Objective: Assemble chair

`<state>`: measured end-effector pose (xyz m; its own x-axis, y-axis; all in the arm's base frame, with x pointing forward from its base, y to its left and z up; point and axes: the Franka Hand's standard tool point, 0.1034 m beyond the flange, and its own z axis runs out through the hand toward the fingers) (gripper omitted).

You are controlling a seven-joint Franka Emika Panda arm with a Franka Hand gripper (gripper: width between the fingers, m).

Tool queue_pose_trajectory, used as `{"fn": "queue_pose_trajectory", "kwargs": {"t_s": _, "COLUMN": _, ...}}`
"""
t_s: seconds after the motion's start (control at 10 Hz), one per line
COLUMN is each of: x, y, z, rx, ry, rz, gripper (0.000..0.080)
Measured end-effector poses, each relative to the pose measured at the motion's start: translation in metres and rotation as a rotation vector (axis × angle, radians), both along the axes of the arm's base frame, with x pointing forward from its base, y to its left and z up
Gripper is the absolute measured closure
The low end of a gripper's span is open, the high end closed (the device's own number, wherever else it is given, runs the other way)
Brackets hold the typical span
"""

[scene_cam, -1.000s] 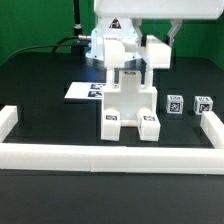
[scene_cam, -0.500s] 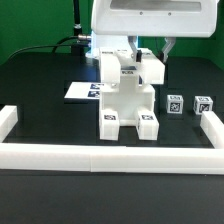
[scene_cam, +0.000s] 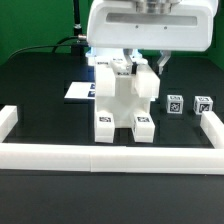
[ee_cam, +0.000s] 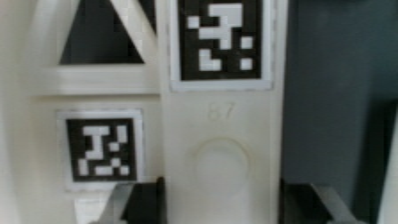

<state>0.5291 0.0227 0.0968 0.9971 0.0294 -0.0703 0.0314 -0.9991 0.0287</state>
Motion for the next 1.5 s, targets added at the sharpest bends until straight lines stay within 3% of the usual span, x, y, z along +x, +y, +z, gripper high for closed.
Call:
{"fn": "queue_pose_trajectory", "kwargs": {"t_s": 0.6, "x": 0.0062, "y": -0.0077, "z": 0.0004, "rx": -0.002, "ry": -0.024, "rz": 0.004, "gripper": 0.0515}}
{"fn": "queue_pose_trajectory", "kwargs": {"t_s": 0.7, "x": 0.0062, "y": -0.0075, "z": 0.0004, "rx": -0.002, "ry": -0.024, "rz": 0.004, "gripper": 0.0433}}
{"fn": "queue_pose_trajectory", "kwargs": {"t_s": 0.8, "x": 0.0062, "y": -0.0075, "z": 0.0004, "rx": -0.002, "ry": -0.024, "rz": 0.004, "gripper": 0.0297}}
{"fn": "queue_pose_trajectory", "kwargs": {"t_s": 0.9, "x": 0.0061, "y": -0.0075, "z": 0.0003, "rx": -0.002, "ry": -0.024, "rz": 0.004, "gripper": 0.0297}}
{"fn": "queue_pose_trajectory", "kwargs": {"t_s": 1.0, "x": 0.0061, "y": -0.0075, "z": 0.0003, "rx": -0.002, "ry": -0.024, "rz": 0.004, "gripper": 0.0182}}
{"fn": "queue_pose_trajectory", "kwargs": {"t_s": 1.5, "x": 0.0061, "y": -0.0075, "z": 0.0003, "rx": -0.002, "ry": -0.024, "rz": 0.004, "gripper": 0.0151}}
